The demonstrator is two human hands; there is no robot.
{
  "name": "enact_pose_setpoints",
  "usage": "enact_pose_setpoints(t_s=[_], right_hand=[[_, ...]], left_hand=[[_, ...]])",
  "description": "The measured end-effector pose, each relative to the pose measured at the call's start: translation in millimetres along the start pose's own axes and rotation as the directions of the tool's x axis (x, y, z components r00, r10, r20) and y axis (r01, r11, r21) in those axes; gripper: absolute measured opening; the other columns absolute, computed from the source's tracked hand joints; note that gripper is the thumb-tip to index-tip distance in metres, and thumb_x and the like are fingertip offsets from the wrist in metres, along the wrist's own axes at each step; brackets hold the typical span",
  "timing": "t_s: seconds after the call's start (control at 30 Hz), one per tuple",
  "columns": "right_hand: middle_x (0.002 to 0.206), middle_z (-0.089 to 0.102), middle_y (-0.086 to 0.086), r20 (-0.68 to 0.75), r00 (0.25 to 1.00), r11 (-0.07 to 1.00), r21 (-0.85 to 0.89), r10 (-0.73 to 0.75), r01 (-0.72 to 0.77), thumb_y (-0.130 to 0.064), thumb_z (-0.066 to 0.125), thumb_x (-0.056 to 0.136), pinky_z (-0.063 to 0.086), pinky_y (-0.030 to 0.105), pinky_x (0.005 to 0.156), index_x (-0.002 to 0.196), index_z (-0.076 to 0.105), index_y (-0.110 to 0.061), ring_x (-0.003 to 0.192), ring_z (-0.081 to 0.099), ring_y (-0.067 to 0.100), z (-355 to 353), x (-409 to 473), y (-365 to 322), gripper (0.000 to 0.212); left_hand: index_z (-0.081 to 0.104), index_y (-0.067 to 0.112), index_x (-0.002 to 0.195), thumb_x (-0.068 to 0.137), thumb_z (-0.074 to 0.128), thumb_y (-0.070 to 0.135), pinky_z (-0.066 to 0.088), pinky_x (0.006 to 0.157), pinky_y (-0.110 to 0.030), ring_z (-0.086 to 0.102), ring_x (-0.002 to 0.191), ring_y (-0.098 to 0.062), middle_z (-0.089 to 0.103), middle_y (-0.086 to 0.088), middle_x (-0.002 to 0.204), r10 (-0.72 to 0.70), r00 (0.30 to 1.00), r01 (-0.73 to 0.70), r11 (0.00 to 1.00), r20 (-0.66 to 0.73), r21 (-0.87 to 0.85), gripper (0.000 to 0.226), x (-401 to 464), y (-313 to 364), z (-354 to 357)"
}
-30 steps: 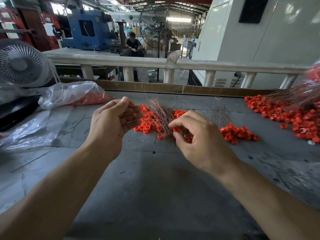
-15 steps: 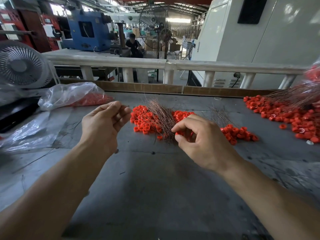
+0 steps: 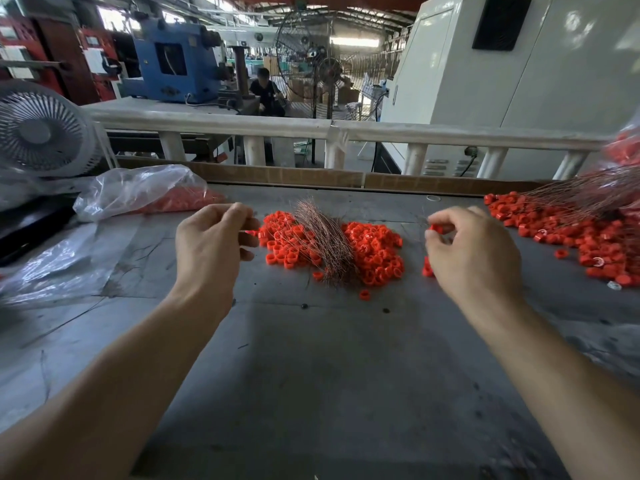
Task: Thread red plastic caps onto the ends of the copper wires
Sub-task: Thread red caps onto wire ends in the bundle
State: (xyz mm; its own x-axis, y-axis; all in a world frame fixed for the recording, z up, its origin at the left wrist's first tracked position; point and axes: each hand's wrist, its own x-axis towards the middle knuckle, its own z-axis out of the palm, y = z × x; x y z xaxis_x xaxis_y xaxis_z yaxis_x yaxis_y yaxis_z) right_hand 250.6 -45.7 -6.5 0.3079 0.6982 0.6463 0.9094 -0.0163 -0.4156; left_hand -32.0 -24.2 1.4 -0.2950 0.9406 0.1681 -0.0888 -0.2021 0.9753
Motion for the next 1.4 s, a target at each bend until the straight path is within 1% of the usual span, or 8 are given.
enact_pose_setpoints(t_s=[0.13,0.3,0.47,0.7,0.87,1.1,1.3,1.4], right_hand=[[0.102,0.075,0.006,0.083,0.983,0.975,-0.167,0.163,-0.148,-0.022,0.069,0.087,0.053,0.045,0.088,0.099,0.076,-0.022,0.102,0.066,0.036,-6,9,17,0.014],[0.102,0.074,0.010,0.164,0.960,0.937,-0.306,0.227,-0.170,-0.027,0.068,0.085,0.051,0.044,0.092,0.096,0.079,-0.021,0.107,0.062,0.038,-9,10,20,0.016],[0.105,0.070,0.011,0.071,0.997,0.993,-0.120,0.001,0.008,-0.022,0.069,0.088,0.049,0.042,0.090,0.104,0.077,-0.017,0.103,0.061,0.036,-7,7,12,0.018],[0.084,0.065,-0.015,0.384,0.892,0.961,0.223,-0.239,0.161,-0.027,0.078,0.087,0.050,0.027,0.077,0.095,0.078,-0.027,0.078,0.060,0.005,3,-14,-18,0.008],[0.085,0.062,-0.015,0.405,0.851,0.932,0.272,-0.335,0.237,-0.026,0.078,0.086,0.050,0.031,0.077,0.100,0.076,-0.027,0.076,0.054,0.006,9,-23,-30,0.014],[0.082,0.049,-0.018,0.316,0.847,0.898,0.254,-0.428,0.359,-0.024,0.075,0.087,0.040,0.023,0.068,0.104,0.071,-0.029,0.078,0.040,-0.001,18,-31,-47,0.018],[0.095,0.064,-0.011,0.318,0.842,0.896,0.245,-0.435,0.370,-0.023,0.071,0.092,0.051,0.036,0.078,0.098,0.074,-0.024,0.094,0.059,0.011,24,-31,-50,0.007],[0.095,0.065,-0.011,0.302,0.848,0.894,0.263,-0.435,0.364,-0.023,0.071,0.092,0.051,0.037,0.078,0.096,0.074,-0.024,0.094,0.059,0.010,23,-30,-48,0.006]], left_hand=[[0.072,0.014,0.088,0.098,0.064,0.019,0.055,0.068,-0.033,0.065,0.067,-0.009,0.074,-0.001,0.078,0.031,0.990,-0.062,0.973,0.137,0.224,0.014,-1,-10,6],[0.075,0.022,0.080,0.094,0.068,0.022,0.048,0.066,-0.027,0.064,0.063,0.000,0.074,0.007,0.074,0.055,0.974,-0.141,0.904,0.218,0.403,0.016,1,-20,9],[0.073,0.021,0.076,0.091,0.069,0.027,0.054,0.072,-0.040,0.066,0.072,-0.019,0.070,0.006,0.071,0.083,0.958,-0.226,0.810,0.275,0.542,0.017,1,-27,9],[0.071,0.030,0.076,0.087,0.074,0.026,0.040,0.058,-0.021,0.060,0.066,0.003,0.065,0.026,0.071,0.128,0.913,-0.370,0.659,0.388,0.655,0.012,1,-35,12],[0.073,0.034,0.077,0.084,0.077,0.027,0.037,0.058,-0.014,0.059,0.073,0.004,0.066,0.021,0.072,0.123,0.891,-0.418,0.595,0.436,0.687,0.011,-3,-37,14],[0.076,0.034,0.092,0.086,0.076,0.041,0.051,0.070,-0.029,0.059,0.076,-0.001,0.069,0.016,0.081,0.134,0.873,-0.463,0.528,0.468,0.712,0.009,-7,-36,24],[0.076,0.033,0.098,0.086,0.076,0.036,0.052,0.078,-0.030,0.061,0.086,-0.008,0.070,0.013,0.091,0.134,0.861,-0.487,0.495,0.491,0.720,0.012,-10,-34,28],[0.076,0.035,0.093,0.084,0.077,0.035,0.048,0.069,-0.025,0.060,0.078,-0.003,0.070,0.016,0.087,0.124,0.869,-0.470,0.510,0.478,0.721,0.009,-9,-33,27]])
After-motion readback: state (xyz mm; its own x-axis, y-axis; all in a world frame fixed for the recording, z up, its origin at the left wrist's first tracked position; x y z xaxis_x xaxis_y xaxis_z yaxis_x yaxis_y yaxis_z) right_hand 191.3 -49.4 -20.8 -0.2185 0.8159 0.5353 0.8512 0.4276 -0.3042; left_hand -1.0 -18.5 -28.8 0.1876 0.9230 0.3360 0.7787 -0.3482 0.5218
